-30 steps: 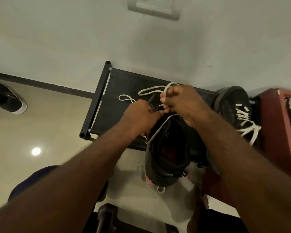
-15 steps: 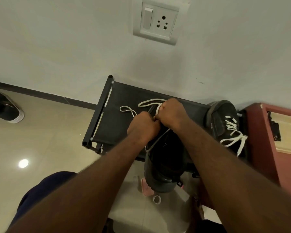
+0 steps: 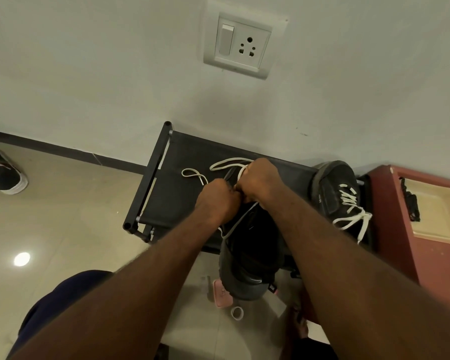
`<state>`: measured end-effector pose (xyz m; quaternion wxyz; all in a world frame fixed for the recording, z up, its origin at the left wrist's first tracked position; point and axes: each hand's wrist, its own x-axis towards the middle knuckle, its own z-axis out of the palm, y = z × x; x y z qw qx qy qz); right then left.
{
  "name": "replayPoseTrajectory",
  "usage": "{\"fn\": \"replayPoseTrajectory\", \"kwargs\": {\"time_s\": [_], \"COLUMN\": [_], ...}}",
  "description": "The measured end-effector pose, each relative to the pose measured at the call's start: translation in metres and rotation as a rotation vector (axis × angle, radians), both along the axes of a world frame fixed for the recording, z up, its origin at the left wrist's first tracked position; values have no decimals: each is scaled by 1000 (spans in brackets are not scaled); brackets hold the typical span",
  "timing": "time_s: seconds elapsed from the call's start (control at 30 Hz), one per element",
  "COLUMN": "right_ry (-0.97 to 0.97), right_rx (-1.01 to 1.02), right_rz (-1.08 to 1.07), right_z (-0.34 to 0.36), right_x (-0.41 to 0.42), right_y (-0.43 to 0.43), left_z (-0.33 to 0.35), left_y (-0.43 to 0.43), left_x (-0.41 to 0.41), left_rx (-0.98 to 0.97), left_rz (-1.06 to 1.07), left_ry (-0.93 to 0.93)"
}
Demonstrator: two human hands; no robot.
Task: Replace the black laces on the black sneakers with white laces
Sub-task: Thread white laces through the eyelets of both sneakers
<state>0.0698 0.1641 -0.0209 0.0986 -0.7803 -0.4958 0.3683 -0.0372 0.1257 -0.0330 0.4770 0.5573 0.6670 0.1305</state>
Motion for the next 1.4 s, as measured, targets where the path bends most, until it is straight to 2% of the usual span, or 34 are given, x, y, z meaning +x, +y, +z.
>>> {"fn": "replayPoseTrajectory", "kwargs": {"time_s": [0.13, 0.37, 0.6, 0.97, 1.07, 1.27, 1.4], "right_ry": [-9, 15, -32, -6, 21, 101, 105], "right_rx": [-97, -276, -347, -323, -318, -331, -314], "right_rz": [41, 18, 159, 181, 182, 185, 190], "right_z": [5, 16, 28, 27, 27, 29, 26], "right_x": [1, 0, -2, 0, 2, 9, 10], "right_y": [5, 15, 18, 17, 18, 21, 19], "left_z": [-2, -11, -9, -7, -4, 3, 15], "left_y": [-1, -2, -2, -5, -3, -1, -2], "left_x": [2, 7, 7, 7, 2, -13, -19], "left_rx": [36, 142, 223, 220, 134, -98, -306], "left_rz": [-35, -115, -155, -127, -121, 46, 16], "left_ry": [13, 142, 232, 229, 142, -92, -175]}}
